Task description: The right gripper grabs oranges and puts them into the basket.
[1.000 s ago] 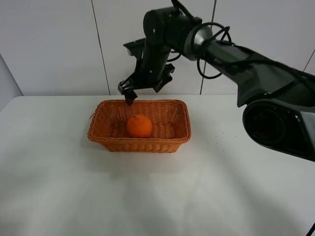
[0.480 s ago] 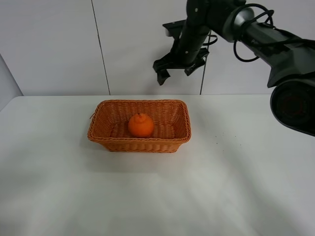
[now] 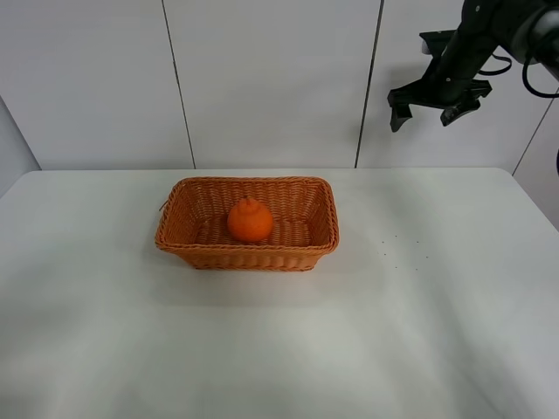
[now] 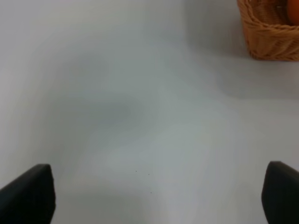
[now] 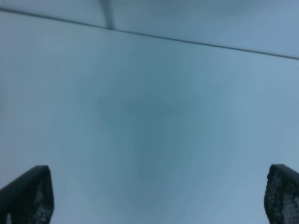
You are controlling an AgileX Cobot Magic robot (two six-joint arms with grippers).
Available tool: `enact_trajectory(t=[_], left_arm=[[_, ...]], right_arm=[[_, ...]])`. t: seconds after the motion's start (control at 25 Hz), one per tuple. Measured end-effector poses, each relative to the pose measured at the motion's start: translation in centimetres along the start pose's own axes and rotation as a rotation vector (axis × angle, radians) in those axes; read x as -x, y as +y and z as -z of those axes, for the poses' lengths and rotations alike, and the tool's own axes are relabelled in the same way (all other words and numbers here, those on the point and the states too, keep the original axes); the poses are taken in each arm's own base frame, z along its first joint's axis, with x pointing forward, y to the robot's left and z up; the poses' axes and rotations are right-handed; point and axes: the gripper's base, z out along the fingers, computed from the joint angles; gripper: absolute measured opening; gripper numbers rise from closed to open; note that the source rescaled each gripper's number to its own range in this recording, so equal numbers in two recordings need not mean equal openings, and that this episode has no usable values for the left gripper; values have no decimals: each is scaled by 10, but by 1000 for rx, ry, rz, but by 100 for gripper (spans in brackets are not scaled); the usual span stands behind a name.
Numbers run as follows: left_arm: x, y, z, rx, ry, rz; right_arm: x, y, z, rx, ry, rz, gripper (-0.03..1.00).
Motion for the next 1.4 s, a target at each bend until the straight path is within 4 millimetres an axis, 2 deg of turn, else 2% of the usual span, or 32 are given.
enact_trajectory(t=[0.12, 0.32, 0.52, 0.68, 0.8, 0.84, 1.08, 1.2, 1.4], left_arm=[[0, 0, 0, 0, 0, 0], [0, 0, 0, 0, 0, 0], [0, 0, 0, 0, 0, 0], [0, 0, 0, 0, 0, 0], [0, 0, 0, 0, 0, 0], [0, 0, 0, 0, 0, 0], [0, 0, 0, 0, 0, 0], [0, 0, 0, 0, 0, 0], [0, 0, 0, 0, 0, 0]], right_arm=[[-1, -13, 0, -12, 2, -23, 100], [-6, -14, 9, -9, 16, -27, 100], [-20, -11, 46, 0, 24, -31, 100], [-51, -6, 86, 15, 59, -37, 100], [-87, -2, 120, 20, 84, -39, 100], [-102, -1, 126, 23, 108, -41, 100], [-211, 9, 172, 31, 174, -47, 100], [-271, 13, 178, 32, 192, -50, 100], [-347, 19, 183, 28, 9, -56, 100]])
